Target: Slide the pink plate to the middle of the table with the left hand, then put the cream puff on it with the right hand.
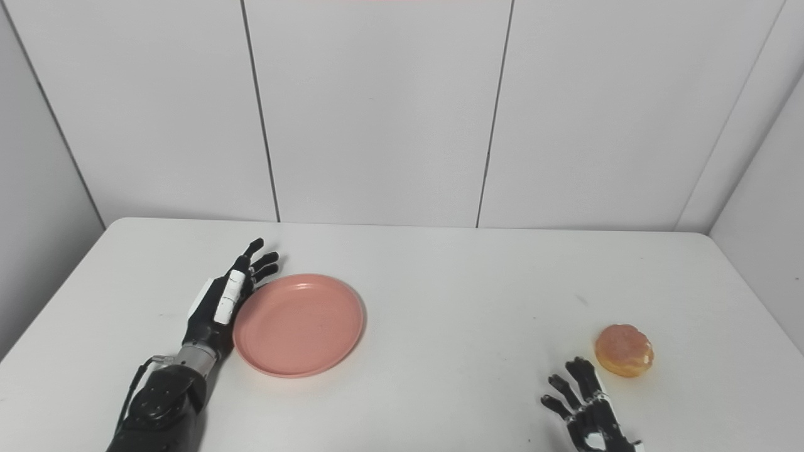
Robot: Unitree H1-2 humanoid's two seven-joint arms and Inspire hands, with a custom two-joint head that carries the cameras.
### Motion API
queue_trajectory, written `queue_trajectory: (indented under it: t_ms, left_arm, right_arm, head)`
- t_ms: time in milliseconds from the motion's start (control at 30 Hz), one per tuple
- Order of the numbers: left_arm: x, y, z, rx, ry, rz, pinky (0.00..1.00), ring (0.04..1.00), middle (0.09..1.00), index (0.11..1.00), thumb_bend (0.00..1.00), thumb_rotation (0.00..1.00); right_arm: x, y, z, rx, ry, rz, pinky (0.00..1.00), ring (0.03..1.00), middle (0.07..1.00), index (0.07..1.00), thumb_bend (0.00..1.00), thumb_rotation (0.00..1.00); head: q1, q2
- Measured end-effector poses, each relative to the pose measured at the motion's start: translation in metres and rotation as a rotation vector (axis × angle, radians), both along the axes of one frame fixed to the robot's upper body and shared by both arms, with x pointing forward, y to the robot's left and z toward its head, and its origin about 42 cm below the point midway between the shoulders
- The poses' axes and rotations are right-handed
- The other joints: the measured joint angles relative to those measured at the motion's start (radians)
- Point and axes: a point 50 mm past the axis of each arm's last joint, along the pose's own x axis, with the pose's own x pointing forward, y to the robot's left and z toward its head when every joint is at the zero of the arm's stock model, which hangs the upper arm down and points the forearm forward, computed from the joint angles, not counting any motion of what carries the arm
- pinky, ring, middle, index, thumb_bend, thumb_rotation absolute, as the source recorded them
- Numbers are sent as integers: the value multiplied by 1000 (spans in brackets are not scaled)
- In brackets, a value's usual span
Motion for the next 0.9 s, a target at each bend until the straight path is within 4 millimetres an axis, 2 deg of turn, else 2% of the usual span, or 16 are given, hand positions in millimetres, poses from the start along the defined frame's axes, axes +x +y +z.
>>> queue_trajectory:
  t_ms: [233, 433, 800, 900]
  left_arm:
    - [-3, -26, 0, -18, 5, -50, 763, 893, 888, 933, 993, 960]
    - [-6, -28, -1, -15, 7, -58, 752, 896, 883, 930, 1000, 956]
    - [-8, -31, -2, 12, 6, -72, 747, 894, 881, 922, 998, 958]
    - [-9, -32, -2, 13, 8, -80, 786, 900, 878, 912, 1000, 936]
  right_arm:
    - [2, 17, 1, -5, 23, 2, 775, 840, 915, 906, 846, 907]
    - [4, 27, 1, -18, 25, -1, 781, 846, 920, 908, 836, 923]
    - [4, 45, 1, -10, 24, 1, 788, 856, 936, 914, 843, 932]
    - [5, 48, 1, -14, 25, 5, 779, 858, 938, 920, 862, 933]
  head:
    - [-86, 5]
    - [-169, -3]
    - [-244, -2]
    - [-271, 0]
